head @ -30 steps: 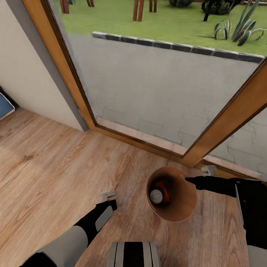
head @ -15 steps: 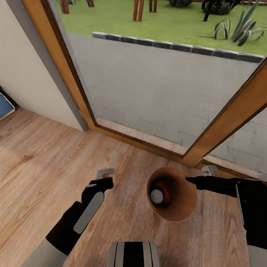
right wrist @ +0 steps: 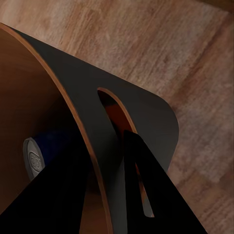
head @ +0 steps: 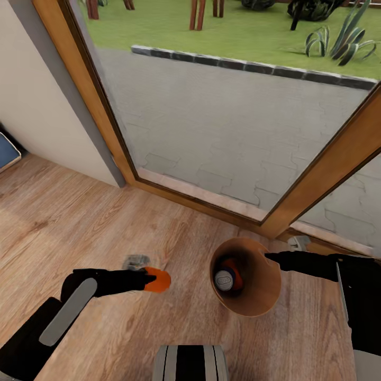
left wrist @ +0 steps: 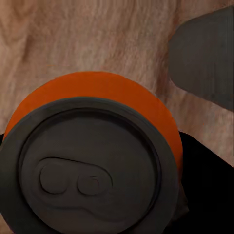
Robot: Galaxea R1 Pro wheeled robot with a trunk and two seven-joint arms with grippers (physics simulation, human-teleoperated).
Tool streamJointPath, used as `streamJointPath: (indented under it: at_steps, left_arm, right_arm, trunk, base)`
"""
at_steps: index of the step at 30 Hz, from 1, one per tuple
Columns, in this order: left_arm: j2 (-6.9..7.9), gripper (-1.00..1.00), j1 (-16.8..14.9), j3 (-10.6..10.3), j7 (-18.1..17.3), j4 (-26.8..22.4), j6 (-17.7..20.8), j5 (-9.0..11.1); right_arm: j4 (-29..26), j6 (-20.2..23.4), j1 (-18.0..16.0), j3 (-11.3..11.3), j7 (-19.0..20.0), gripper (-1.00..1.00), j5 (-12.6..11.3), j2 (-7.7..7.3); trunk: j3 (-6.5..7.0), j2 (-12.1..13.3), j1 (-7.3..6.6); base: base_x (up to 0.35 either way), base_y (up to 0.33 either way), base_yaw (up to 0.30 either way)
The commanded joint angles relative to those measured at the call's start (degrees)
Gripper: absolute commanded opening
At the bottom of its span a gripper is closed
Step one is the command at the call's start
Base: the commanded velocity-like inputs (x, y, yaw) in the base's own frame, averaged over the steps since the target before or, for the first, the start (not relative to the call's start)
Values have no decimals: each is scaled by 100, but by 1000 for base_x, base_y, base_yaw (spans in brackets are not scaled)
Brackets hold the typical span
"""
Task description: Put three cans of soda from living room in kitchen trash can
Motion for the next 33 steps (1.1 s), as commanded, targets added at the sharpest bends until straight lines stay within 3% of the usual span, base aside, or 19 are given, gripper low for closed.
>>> streamJointPath:
  at_steps: [1,2,4,5,6,11,15,20,22,24,27,30,31,33]
  left_arm:
    - [166,-100,1,118,-667,5,-2,-5]
    - [237,-100,1,167,-971,6,-9,1]
    - [687,-100,2,401,-2767,11,-55,18]
    - [733,-100,2,456,-2931,14,-58,19]
    - [792,-100,2,677,-3133,18,-54,24]
    - [828,-100,2,920,-3395,25,-34,30]
    - [837,-100,2,972,-3730,20,6,34]
    - [810,-100,2,979,-3803,19,70,39]
    - [704,-100,2,950,-3803,19,244,43]
    - [494,-100,2,936,-3795,23,373,39]
    - [390,-100,2,928,-3794,21,400,38]
    - [26,-100,2,902,-3789,18,419,20]
    - [-189,-100,2,892,-3786,12,429,1]
    - [-467,-100,2,881,-3785,6,443,-14]
  right_arm:
    - [-2,97,-1,2,11,-100,-119,1]
    - [-2,97,-1,2,10,-100,-119,1]
    - [-2,97,-1,2,9,-100,-119,-1]
    - [-2,97,-1,2,11,-100,-119,-2]
    - [-2,97,-1,2,10,-100,-119,-6]
    - [-2,97,-1,0,13,-100,-119,-8]
    - [-2,97,-1,-6,16,-100,-116,-16]
    - [-2,97,-1,-6,17,-100,-119,-17]
    - [-2,97,-1,-7,17,-100,-119,-17]
    - [-2,97,-1,-7,17,-100,-119,-17]
    - [-2,97,-1,-7,17,-100,-119,-17]
    - [-2,97,-1,-7,11,-100,-119,-17]
    - [-2,97,-1,-7,9,-100,-118,-17]
    - [-2,97,-1,-7,9,-100,-113,-17]
  trunk:
    - [0,0,0]
    - [0,0,0]
    - [0,0,0]
    - [0,0,0]
    - [0,0,0]
    - [0,0,0]
    - [0,0,0]
    - [0,0,0]
    - [0,0,0]
    - [0,0,0]
    - [0,0,0]
    - [0,0,0]
    - [0,0,0]
    - [0,0,0]
  base:
    - [0,0,0]
    - [0,0,0]
    - [0,0,0]
    - [0,0,0]
    - [0,0,0]
    - [0,0,0]
    - [0,0,0]
    - [0,0,0]
    - [0,0,0]
    - [0,0,0]
    - [0,0,0]
    - [0,0,0]
    - [0,0,0]
    - [0,0,0]
